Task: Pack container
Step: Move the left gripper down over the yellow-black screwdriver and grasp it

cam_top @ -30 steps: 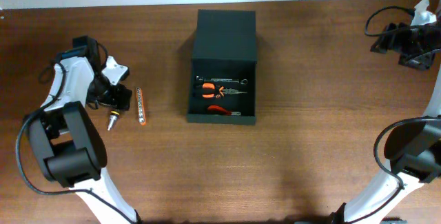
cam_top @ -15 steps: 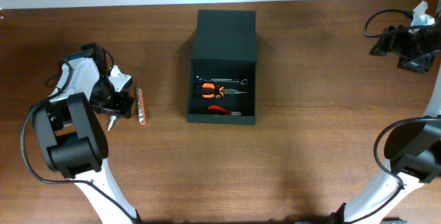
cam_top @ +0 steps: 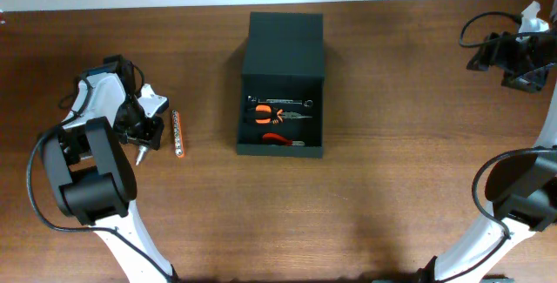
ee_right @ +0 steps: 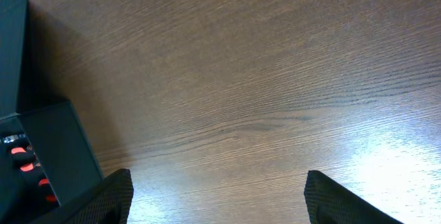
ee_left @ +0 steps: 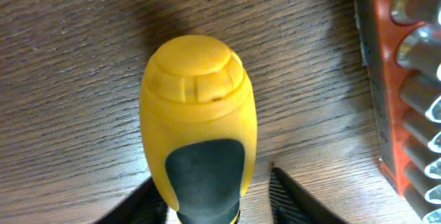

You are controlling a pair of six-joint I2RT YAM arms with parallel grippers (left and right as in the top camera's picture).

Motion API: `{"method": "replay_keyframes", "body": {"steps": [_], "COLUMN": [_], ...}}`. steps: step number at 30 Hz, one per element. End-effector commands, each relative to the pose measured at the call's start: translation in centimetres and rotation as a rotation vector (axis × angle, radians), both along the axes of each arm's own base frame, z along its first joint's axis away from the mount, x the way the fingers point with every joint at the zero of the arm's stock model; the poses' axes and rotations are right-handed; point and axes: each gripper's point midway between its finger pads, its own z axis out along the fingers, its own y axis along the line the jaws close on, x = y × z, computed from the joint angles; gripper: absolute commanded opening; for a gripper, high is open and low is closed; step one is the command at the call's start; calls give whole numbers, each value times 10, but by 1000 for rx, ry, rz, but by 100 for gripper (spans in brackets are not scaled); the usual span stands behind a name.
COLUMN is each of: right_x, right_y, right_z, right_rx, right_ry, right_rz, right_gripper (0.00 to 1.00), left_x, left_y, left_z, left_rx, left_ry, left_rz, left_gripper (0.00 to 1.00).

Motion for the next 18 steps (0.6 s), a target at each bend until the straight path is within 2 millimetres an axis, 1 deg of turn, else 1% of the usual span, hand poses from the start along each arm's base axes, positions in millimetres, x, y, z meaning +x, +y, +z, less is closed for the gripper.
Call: {"method": "replay_keyframes", "body": {"steps": [1,5,9,10,11,18], "right_x": [0,0,0,0,0,0], "right_y": [1,1,1,1,1,1], "right_z": [-2,-2,-2,-2,-2,-2], "right_rx": [14,14,14,14,15,15], "right_ry": [2,2,3,3,2,2], "right_rz": [-1,-1,-1,-1,-1,-1], "right_gripper": [79,79,79,79,79,79], "left_x": [-1,-1,-1,-1,-1,1], "left_y": [-2,-2,-2,-2,-2,-2], "left_z": [-7,-7,-7,-7,-7,-4], "left_rx": [-16,-16,-16,-16,-15,-14], "left_ry": [15,15,14,14,14,11], "left_rz": [-5,-5,-5,-5,-5,-5], "left_gripper": [33,21,8,3,2,2]}}
